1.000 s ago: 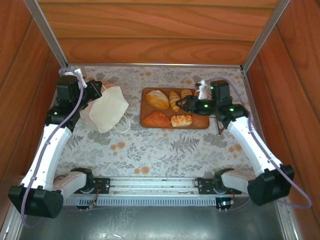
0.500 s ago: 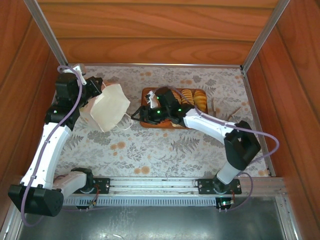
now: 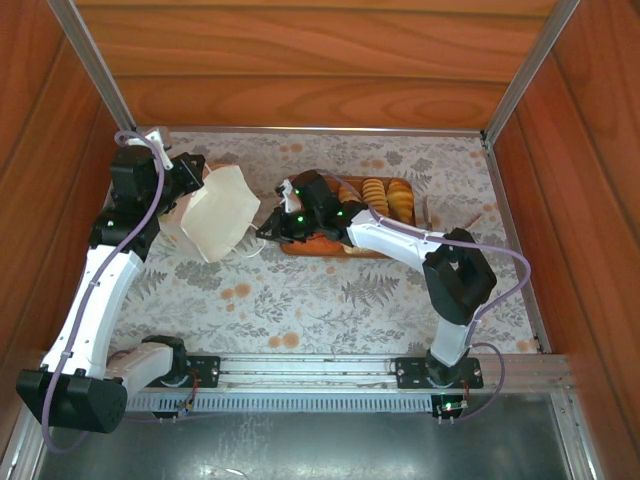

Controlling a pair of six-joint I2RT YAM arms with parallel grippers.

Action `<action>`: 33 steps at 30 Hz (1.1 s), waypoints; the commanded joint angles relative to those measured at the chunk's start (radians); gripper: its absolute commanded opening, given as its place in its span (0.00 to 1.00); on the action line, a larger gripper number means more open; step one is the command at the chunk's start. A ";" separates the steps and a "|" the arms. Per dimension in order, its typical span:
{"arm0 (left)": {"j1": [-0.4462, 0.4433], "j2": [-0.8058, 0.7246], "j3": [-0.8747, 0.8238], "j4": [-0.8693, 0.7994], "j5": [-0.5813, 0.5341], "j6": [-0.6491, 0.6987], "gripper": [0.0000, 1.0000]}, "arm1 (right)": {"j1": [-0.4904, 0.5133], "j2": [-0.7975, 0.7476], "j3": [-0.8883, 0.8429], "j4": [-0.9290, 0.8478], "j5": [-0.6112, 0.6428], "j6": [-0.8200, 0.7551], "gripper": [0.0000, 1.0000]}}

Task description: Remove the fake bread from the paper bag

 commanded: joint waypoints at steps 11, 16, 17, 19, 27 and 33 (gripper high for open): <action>0.063 0.123 0.181 0.040 0.042 0.047 0.00 | -0.081 -0.017 0.342 -0.249 0.106 -0.203 0.01; 0.100 0.213 0.241 0.074 0.057 0.052 0.00 | -0.114 0.036 0.471 -0.303 0.111 -0.242 0.01; 0.106 0.237 0.256 0.086 0.062 0.050 0.00 | -0.121 0.052 0.500 -0.316 0.112 -0.247 0.01; 0.118 0.284 0.287 0.095 0.065 0.050 0.00 | -0.132 0.078 0.549 -0.333 0.122 -0.261 0.01; 0.143 0.466 0.400 0.109 0.087 0.045 0.00 | -0.178 0.206 0.715 -0.406 0.149 -0.299 0.01; 0.149 0.585 0.484 0.107 0.120 0.024 0.00 | -0.208 0.249 0.770 -0.417 0.155 -0.306 0.11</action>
